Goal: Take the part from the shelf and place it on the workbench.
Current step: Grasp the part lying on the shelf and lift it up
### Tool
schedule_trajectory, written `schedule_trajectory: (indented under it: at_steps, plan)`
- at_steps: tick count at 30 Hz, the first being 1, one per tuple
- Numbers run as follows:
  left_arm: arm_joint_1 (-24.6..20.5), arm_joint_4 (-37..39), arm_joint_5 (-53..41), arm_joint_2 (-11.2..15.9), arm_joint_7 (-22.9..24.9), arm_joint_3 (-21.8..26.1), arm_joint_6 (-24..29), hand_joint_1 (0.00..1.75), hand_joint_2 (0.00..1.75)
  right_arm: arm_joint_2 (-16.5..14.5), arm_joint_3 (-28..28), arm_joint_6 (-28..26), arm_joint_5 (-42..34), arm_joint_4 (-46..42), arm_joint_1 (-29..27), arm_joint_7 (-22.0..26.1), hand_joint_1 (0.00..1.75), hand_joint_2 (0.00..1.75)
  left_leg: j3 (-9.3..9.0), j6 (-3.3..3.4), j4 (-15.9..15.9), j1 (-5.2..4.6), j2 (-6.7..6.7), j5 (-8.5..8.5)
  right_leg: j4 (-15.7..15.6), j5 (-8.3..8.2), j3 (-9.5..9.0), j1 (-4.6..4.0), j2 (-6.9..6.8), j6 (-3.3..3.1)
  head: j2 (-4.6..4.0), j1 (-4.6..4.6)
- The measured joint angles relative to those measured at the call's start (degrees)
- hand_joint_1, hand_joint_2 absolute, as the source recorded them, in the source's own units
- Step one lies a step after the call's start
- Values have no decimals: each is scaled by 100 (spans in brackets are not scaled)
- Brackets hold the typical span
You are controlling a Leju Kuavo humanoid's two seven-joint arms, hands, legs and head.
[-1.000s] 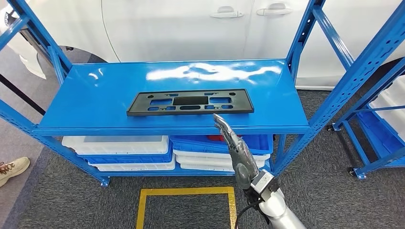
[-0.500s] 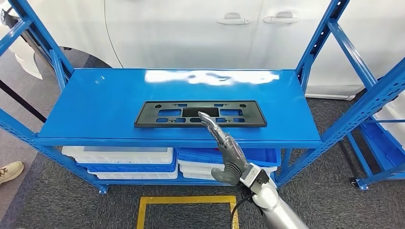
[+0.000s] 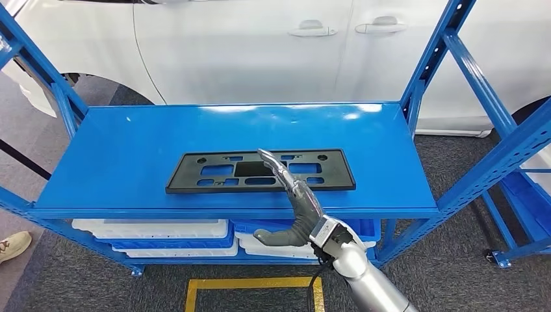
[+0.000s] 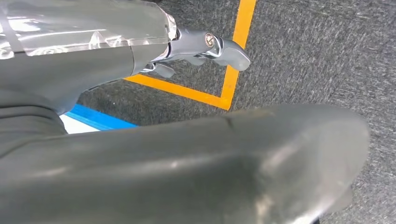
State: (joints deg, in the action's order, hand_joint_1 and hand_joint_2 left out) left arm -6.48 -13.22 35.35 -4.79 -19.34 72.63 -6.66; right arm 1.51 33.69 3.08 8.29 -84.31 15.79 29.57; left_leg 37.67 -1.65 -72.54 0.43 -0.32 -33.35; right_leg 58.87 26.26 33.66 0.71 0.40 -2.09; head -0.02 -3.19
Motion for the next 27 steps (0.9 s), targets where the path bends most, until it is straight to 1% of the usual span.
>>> schedule_trajectory:
  at_steps: [1,2,3,4,5,6,7,9,10,11,12,13,15,16,17,18,19,20,21,22,23,25,26,27]
  plan:
    - [8,0,1,2,1,1,9,0,0,-3,7,-100,112,9,-2,-1,0,175,168,-9,-174,5,0,-29,1,28,-37,-1,3,-1,0,0]
    - [14,0,2,2,2,1,21,0,0,-6,16,-236,270,18,-3,0,0,175,241,-8,-146,10,0,64,1,60,-81,-1,8,2,0,0]
    - [15,0,3,2,4,1,36,0,0,-8,27,-402,469,26,-2,2,0,175,211,1,90,14,0,282,1,95,-133,-1,13,9,0,0]
    - [15,0,4,3,8,1,50,0,0,-10,42,-583,696,34,-1,3,0,175,104,19,473,16,2,579,-1,132,-185,-1,16,20,0,0]
    - [13,0,4,4,13,0,63,0,0,-12,60,-753,922,45,2,3,0,175,-11,39,846,9,5,800,-1,164,-230,-4,17,36,0,1]
    - [9,0,3,6,19,0,77,0,0,-13,83,-923,1163,64,7,0,0,175,-104,70,1145,-6,9,909,-1,191,-250,-10,19,59,0,2]
    - [8,0,2,7,23,-1,89,0,0,-13,112,-1086,1415,91,11,-6,0,175,-157,103,1317,-23,12,967,-1,213,-256,-16,22,89,0,2]
    - [9,0,3,7,31,-2,107,0,0,-12,181,-1404,1928,173,24,-26,0,175,-189,165,1399,-45,11,946,-22,241,-264,-28,28,160,0,1]
    - [11,0,3,6,33,-2,110,0,0,-12,223,-1576,2207,229,34,-52,0,175,-215,193,1425,-30,11,993,-28,263,-286,-30,26,196,0,1]
    - [8,0,4,4,34,-3,112,0,0,-12,267,-1756,2478,296,53,-81,0,175,-249,215,1464,-16,10,1001,11,311,-287,-31,18,227,0,1]
    - [1,0,3,2,34,-3,113,0,0,-12,312,-1940,2739,377,81,-120,0,175,-280,244,1505,-1,12,1009,155,410,-228,-33,11,250,0,2]
    - [-6,0,4,1,34,-4,113,0,0,-12,353,-2125,2979,473,108,-169,0,175,-303,266,1531,6,14,1010,424,559,-95,-28,3,264,0,2]
    - [-12,0,4,0,24,-8,114,0,0,-12,424,-2497,3419,704,149,-297,0,175,-313,306,1537,-7,15,989,1165,867,324,-28,-3,278,0,2]
    - [-9,0,4,0,13,-11,113,0,0,-12,458,-2689,3653,847,156,-379,0,175,-318,315,1535,-15,12,980,1429,915,494,-27,-4,280,0,2]
    - [-5,0,4,0,-1,-15,110,0,0,-12,496,-2881,3898,1000,164,-465,0,175,-326,320,1532,-22,8,969,1500,850,572,-27,-5,277,0,2]
    - [-2,0,4,0,-11,-21,107,0,0,-13,534,-3058,4135,1164,181,-546,0,175,-339,319,1526,-28,2,956,1345,678,537,-28,-5,266,0,2]
    - [-2,0,4,0,-18,-28,104,0,0,-16,570,-3216,4347,1333,206,-628,0,175,-355,313,1516,-33,-5,940,1008,438,407,-31,-5,245,0,2]
    - [-5,1,4,-2,-20,-33,102,0,0,-24,602,-3357,4535,1496,241,-711,0,175,-365,299,1499,-43,-11,921,619,237,245,-40,-4,216,0,2]
    - [-7,1,4,-4,-21,-38,100,0,0,-40,628,-3472,4694,1654,278,-795,0,175,-368,280,1478,-56,-15,900,290,94,108,-51,-3,189,0,2]
    - [-9,2,4,-5,-22,-40,100,0,0,-64,651,-3577,4842,1802,309,-882,0,175,-367,257,1462,-66,-16,884,83,26,23,-61,0,164,0,2]
    - [-9,2,4,-7,-24,-41,101,0,0,-98,672,-3678,4990,1946,336,-967,0,175,-364,231,1454,-75,-15,875,4,24,-5,-73,3,142,0,1]
    - [-15,2,4,-4,-28,-42,104,0,0,-191,713,-3848,5261,2212,382,-1116,0,175,-364,173,1454,-74,-12,864,-30,8,-14,-68,9,93,0,1]
    - [-18,2,4,-6,-31,-42,106,0,0,-248,734,-3934,5386,2342,418,-1183,0,175,-355,137,1417,-69,-10,828,-50,-4,-27,-58,10,66,0,0]
    - [-21,2,4,-8,-33,-42,109,0,0,-315,758,-4016,5495,2470,467,-1245,0,175,-302,99,1283,-60,-8,734,-71,-15,-39,-41,8,40,0,0]
